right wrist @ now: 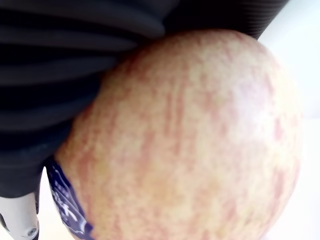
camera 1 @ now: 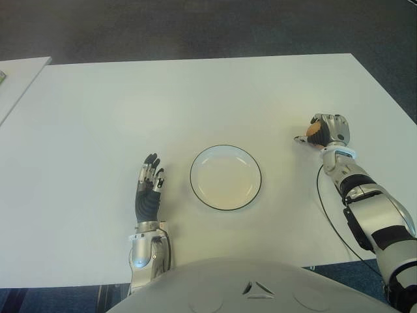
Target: Put the apples into the plate.
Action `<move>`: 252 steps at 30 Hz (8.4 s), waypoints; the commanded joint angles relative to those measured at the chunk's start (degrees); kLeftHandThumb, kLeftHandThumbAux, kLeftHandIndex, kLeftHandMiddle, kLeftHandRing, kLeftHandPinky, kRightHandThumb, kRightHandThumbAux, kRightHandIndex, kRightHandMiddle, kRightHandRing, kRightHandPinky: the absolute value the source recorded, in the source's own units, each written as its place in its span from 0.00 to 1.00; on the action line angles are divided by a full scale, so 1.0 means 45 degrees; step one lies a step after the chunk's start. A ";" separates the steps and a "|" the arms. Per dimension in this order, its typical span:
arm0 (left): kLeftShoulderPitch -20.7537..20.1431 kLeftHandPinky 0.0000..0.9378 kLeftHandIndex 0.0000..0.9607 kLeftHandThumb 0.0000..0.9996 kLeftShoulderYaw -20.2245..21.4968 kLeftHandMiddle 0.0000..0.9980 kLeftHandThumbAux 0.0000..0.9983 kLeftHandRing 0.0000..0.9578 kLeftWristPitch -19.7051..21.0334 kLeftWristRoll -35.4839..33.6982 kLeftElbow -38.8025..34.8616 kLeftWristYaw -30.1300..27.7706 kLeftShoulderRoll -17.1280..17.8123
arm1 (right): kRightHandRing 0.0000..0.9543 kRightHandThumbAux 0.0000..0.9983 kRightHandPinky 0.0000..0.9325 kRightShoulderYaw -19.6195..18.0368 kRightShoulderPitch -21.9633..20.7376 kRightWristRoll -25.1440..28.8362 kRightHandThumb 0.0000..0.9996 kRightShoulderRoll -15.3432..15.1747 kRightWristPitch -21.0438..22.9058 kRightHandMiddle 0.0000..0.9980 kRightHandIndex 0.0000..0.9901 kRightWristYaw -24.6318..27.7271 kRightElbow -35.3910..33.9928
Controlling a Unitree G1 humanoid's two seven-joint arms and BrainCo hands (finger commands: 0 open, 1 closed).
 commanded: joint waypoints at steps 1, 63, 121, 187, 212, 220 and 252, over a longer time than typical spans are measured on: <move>0.0212 0.05 0.06 0.09 -0.0016 0.07 0.50 0.05 0.0438 -0.0111 0.0190 -0.0147 -0.0074 | 0.79 0.68 0.19 0.0169 0.0495 -0.0071 0.85 0.0266 -0.0274 0.52 0.40 0.0168 0.0163; 0.0283 0.03 0.05 0.07 -0.0286 0.06 0.56 0.05 -0.0017 0.0188 0.0560 0.0051 -0.0403 | 0.90 0.68 0.90 -0.0681 0.0928 -0.0884 0.86 -0.1255 -0.1028 0.54 0.40 0.2333 -0.9816; 0.0689 0.05 0.07 0.11 -0.1229 0.07 0.57 0.06 0.0936 0.0343 -0.0591 0.0582 -0.0773 | 0.83 0.67 0.86 0.2238 0.4805 -0.3896 0.86 0.0241 -0.3780 0.52 0.41 0.8396 -1.7886; 0.0260 0.04 0.07 0.12 -0.1494 0.05 0.56 0.04 0.0585 0.0445 0.0298 0.1669 -0.0902 | 0.00 0.36 0.00 0.1333 0.4916 -0.3486 0.00 0.0286 -0.3559 0.00 0.00 1.0237 -1.6787; -0.0459 0.04 0.14 0.23 -0.1646 0.13 0.51 0.07 -0.1951 -0.0127 0.1936 0.2092 -0.1608 | 0.00 0.32 0.00 -0.3254 0.5555 0.4370 0.08 0.4077 -0.1132 0.00 0.01 0.8722 -1.1414; -0.0333 0.03 0.19 0.25 -0.1878 0.15 0.51 0.08 -0.2287 -0.0208 0.1542 0.2228 -0.1785 | 0.00 0.42 0.00 -0.5222 0.5957 0.8647 0.11 0.5244 -0.0033 0.03 0.05 1.0375 -1.0518; -0.0545 0.00 0.30 0.37 -0.1932 0.13 0.52 0.02 -0.3056 -0.0860 0.1865 0.2347 -0.1617 | 0.12 0.48 0.12 -0.8467 0.6970 1.3789 0.13 0.6887 0.2682 0.17 0.15 1.1427 -1.0916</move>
